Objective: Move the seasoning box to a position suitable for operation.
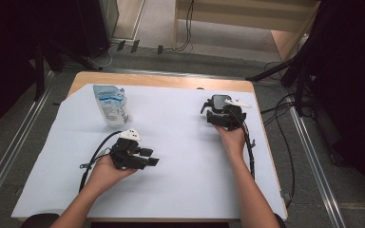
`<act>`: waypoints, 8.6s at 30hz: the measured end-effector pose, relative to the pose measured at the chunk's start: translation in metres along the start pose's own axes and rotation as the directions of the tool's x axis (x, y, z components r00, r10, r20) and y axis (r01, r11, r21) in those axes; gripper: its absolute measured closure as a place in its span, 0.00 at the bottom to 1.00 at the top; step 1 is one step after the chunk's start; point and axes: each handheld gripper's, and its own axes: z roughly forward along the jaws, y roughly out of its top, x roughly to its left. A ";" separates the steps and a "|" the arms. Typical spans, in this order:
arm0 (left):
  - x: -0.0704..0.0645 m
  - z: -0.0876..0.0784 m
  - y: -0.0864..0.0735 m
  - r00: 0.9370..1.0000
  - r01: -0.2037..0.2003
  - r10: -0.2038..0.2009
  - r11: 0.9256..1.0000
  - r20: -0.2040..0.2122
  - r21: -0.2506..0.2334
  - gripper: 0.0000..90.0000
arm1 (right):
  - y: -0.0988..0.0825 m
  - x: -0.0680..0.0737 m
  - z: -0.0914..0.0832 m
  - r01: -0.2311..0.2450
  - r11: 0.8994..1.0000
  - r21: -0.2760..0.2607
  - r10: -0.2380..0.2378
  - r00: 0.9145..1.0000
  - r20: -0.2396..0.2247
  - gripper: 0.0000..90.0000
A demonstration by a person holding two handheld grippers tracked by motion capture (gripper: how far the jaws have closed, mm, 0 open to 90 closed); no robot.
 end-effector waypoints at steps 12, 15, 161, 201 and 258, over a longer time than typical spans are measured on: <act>0.003 -0.012 -0.012 0.998 0.053 -0.053 0.997 -0.016 -0.052 0.47 | 0.005 -0.007 0.013 -0.029 0.999 0.016 0.029 1.000 -0.004 0.10; 0.003 -0.014 -0.014 0.998 0.051 -0.052 0.997 -0.028 -0.051 0.46 | 0.004 -0.006 0.016 -0.029 0.999 0.021 0.029 1.000 0.004 0.09; 0.018 -0.001 0.024 1.000 -0.030 0.029 0.999 -0.009 -0.019 1.00 | -0.071 0.061 -0.126 0.225 0.973 0.056 -0.177 0.876 -0.448 0.61; 0.009 0.038 0.033 0.997 -0.074 0.074 0.997 0.030 -0.011 1.00 | -0.069 0.081 -0.103 0.224 0.973 0.051 -0.176 0.869 -0.462 1.00; 0.036 0.001 0.034 1.000 -0.016 0.018 0.998 0.024 -0.060 0.54 | -0.065 0.103 -0.111 0.248 0.968 0.042 -0.188 0.825 -0.533 1.00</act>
